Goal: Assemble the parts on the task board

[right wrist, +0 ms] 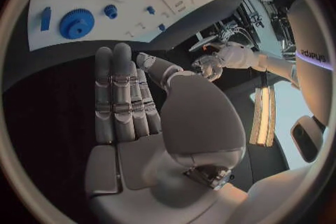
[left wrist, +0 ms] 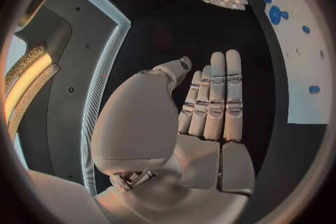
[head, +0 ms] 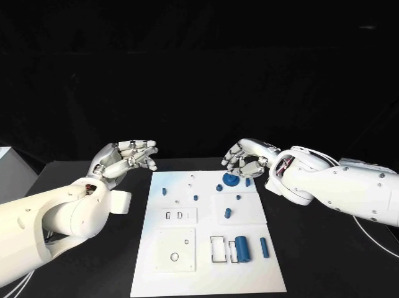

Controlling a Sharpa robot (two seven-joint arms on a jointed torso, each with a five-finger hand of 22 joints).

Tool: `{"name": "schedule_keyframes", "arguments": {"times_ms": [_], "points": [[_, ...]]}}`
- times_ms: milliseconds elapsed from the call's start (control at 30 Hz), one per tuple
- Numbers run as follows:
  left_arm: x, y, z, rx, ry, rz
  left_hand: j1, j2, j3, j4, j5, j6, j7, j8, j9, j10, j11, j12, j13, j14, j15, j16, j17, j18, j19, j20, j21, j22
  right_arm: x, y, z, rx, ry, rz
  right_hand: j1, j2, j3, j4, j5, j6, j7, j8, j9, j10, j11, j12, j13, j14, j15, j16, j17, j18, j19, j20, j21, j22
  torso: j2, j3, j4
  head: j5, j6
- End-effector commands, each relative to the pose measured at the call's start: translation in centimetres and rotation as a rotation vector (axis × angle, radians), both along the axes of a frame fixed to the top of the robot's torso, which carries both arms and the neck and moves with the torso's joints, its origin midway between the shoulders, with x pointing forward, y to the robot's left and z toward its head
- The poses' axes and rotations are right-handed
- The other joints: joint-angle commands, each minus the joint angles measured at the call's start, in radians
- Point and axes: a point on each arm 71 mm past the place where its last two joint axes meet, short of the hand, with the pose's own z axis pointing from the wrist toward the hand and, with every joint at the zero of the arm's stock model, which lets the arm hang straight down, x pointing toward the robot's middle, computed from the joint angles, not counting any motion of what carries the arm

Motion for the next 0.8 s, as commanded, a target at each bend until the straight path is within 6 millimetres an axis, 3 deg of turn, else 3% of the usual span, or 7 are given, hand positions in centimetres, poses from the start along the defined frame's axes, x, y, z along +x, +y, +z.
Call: {"name": "schedule_keyframes", "arguments": {"times_ms": [33,133,267,500,800], "points": [[-0.7,-0.7,0.6,-0.002,-0.017,-0.070,-0.027,-0.007,0.026,-0.012,-0.004,0.006,-0.003,0.001,0.005,0.009,0.002,-0.003,0.000,-0.012,-0.010,0.076,0.067,0.011,-0.017,-0.003,0.083,0.055,-0.2,0.4,-0.3,-0.216,-0.069,-0.003,-0.021,-0.046,0.045,0.022,0.003,0.033,-0.019,-0.008,0.031,0.060,-0.027,-0.005,0.018,0.056,-0.020,0.390,0.347,-0.032,0.154,-0.024,0.295,0.343,0.022,-0.0039,0.0167,-0.013,-0.002],[-1.1,-0.8,0.8,-0.003,-0.021,-0.086,-0.046,-0.013,0.052,-0.025,-0.003,0.005,-0.004,0.002,0.012,0.012,-0.001,-0.003,0.001,-0.021,-0.013,0.158,0.129,0.012,-0.032,-0.004,0.168,0.110,-0.3,0.7,-0.3,-0.267,-0.091,-0.005,-0.033,-0.067,0.056,0.040,-0.001,0.028,-0.020,-0.011,0.045,0.059,-0.029,-0.005,0.021,0.088,-0.019,0.637,0.592,-0.073,0.262,-0.023,0.470,0.592,0.032,-0.0040,0.0241,-0.019,-0.005],[-1.4,-1.0,1.0,-0.004,-0.026,-0.103,-0.057,-0.015,0.065,-0.034,-0.004,0.004,-0.005,0.003,0.018,0.016,-0.002,-0.002,0.001,-0.026,-0.015,0.205,0.160,0.014,-0.043,-0.004,0.216,0.140,-0.3,1.1,-0.4,-0.314,-0.109,-0.010,-0.047,-0.082,0.062,0.060,0.003,0.017,-0.014,-0.017,0.056,0.039,-0.022,-0.007,0.016,0.097,-0.013,0.757,0.714,-0.095,0.313,-0.017,0.558,0.722,0.040,-0.0043,0.0305,-0.025,-0.008],[-1.7,-1.1,1.3,-0.001,-0.031,-0.117,-0.069,-0.017,0.074,-0.042,-0.004,0.002,-0.006,0.005,0.024,0.018,-0.003,-0.002,0.002,-0.028,-0.016,0.247,0.184,0.014,-0.050,-0.004,0.261,0.167,-0.4,1.7,-0.8,-0.351,-0.122,-0.019,-0.068,-0.107,0.048,0.085,0.007,-0.002,-0.007,-0.027,0.066,0.003,-0.010,-0.008,0.002,0.096,-0.003,0.822,0.772,-0.108,0.340,-0.007,0.608,0.796,0.052,-0.0037,0.0354,-0.033,-0.006],[-1.7,-1.1,1.5,0.000,-0.033,-0.123,-0.074,-0.018,0.077,-0.044,-0.004,0.001,-0.006,0.005,0.026,0.018,-0.004,-0.003,0.002,-0.028,-0.016,0.262,0.192,0.014,-0.050,-0.004,0.278,0.177,-0.2,1.9,-1.4,-0.391,-0.120,-0.041,-0.074,-0.111,0.018,0.093,0.000,-0.009,-0.003,-0.031,0.074,-0.026,-0.004,-0.008,-0.006,0.093,0.004,0.843,0.784,-0.111,0.347,0.000,0.624,0.820,0.065,-0.0049,0.0410,-0.041,-0.004]]}}
